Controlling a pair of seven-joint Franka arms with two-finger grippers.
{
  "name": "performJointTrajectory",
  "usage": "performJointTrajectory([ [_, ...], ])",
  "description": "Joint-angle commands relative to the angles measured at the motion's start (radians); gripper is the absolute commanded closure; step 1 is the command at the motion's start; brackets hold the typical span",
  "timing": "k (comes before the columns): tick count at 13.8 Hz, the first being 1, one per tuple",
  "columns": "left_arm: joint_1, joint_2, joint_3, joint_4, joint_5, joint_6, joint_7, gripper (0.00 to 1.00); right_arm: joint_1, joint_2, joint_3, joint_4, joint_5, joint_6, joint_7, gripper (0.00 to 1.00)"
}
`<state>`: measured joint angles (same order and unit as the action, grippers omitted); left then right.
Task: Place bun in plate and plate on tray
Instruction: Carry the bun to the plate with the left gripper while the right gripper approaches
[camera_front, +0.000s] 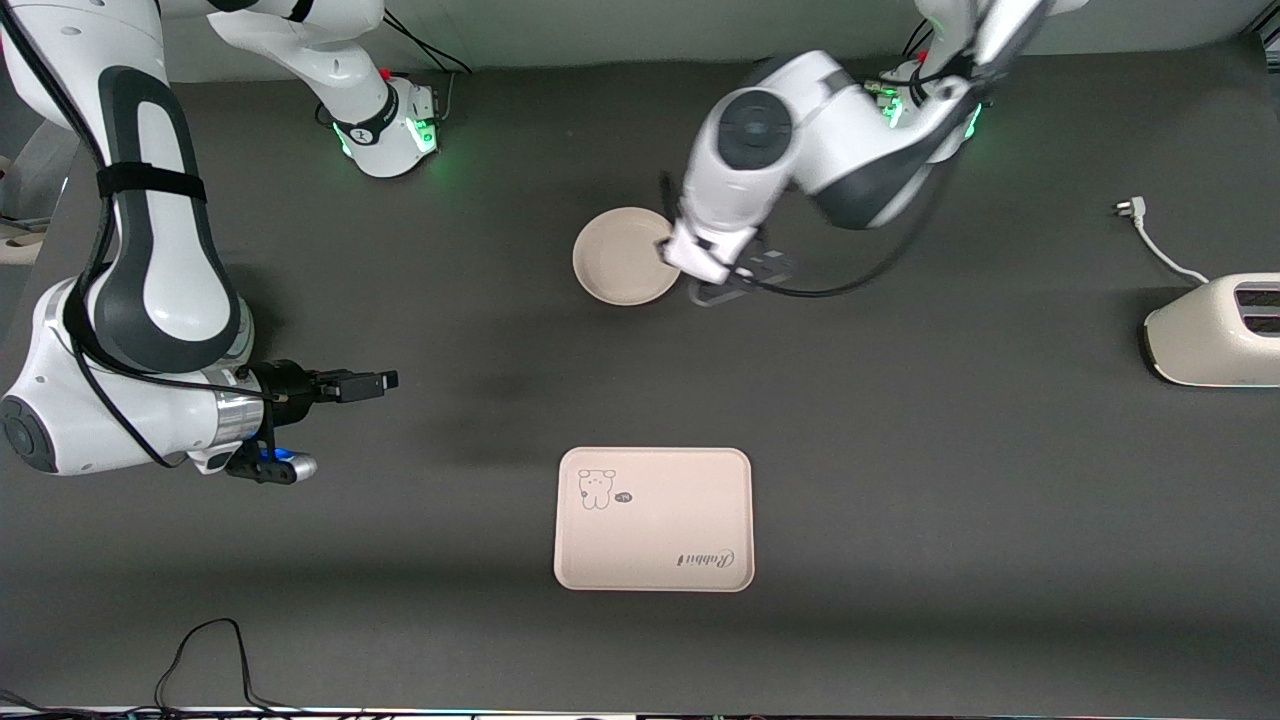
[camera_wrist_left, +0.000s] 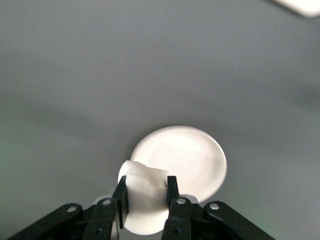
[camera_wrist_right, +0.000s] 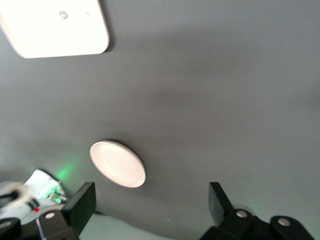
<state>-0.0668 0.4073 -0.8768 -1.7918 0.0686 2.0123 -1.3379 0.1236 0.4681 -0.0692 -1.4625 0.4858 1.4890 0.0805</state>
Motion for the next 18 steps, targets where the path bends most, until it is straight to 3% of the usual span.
performJointTrajectory([
  [1,-0.117,0.154,0.042,0.020,0.106,0.092,-0.171,0.66,0.008,-0.129,-0.001,-0.172,0.031,0.051,-0.053,0.00],
  [3,-0.200,0.229,0.094,0.022,0.190,0.150,-0.251,0.66,0.024,-0.266,-0.001,-0.364,0.031,0.156,-0.056,0.00],
  [6,-0.307,0.255,0.188,0.022,0.218,0.192,-0.287,0.60,0.037,-0.423,-0.001,-0.595,0.031,0.252,-0.109,0.01],
  [8,-0.344,0.266,0.199,0.020,0.218,0.192,-0.303,0.57,0.085,-0.512,0.000,-0.776,0.039,0.411,-0.131,0.05],
  [9,-0.355,0.269,0.199,0.020,0.218,0.189,-0.303,0.50,0.149,-0.537,-0.001,-0.841,0.063,0.501,-0.130,0.05],
  [10,-0.369,0.274,0.200,0.018,0.218,0.181,-0.303,0.15,0.189,-0.540,-0.001,-0.883,0.091,0.569,-0.122,0.05],
  [11,-0.372,0.275,0.211,0.018,0.220,0.175,-0.303,0.00,0.215,-0.536,-0.001,-0.915,0.130,0.624,-0.117,0.02],
  [14,-0.366,0.268,0.214,0.026,0.220,0.157,-0.300,0.00,0.280,-0.514,-0.001,-0.972,0.273,0.743,-0.117,0.00],
  [18,-0.303,0.184,0.206,0.061,0.218,0.002,-0.284,0.00,0.408,-0.480,-0.001,-1.018,0.310,0.919,-0.116,0.00],
])
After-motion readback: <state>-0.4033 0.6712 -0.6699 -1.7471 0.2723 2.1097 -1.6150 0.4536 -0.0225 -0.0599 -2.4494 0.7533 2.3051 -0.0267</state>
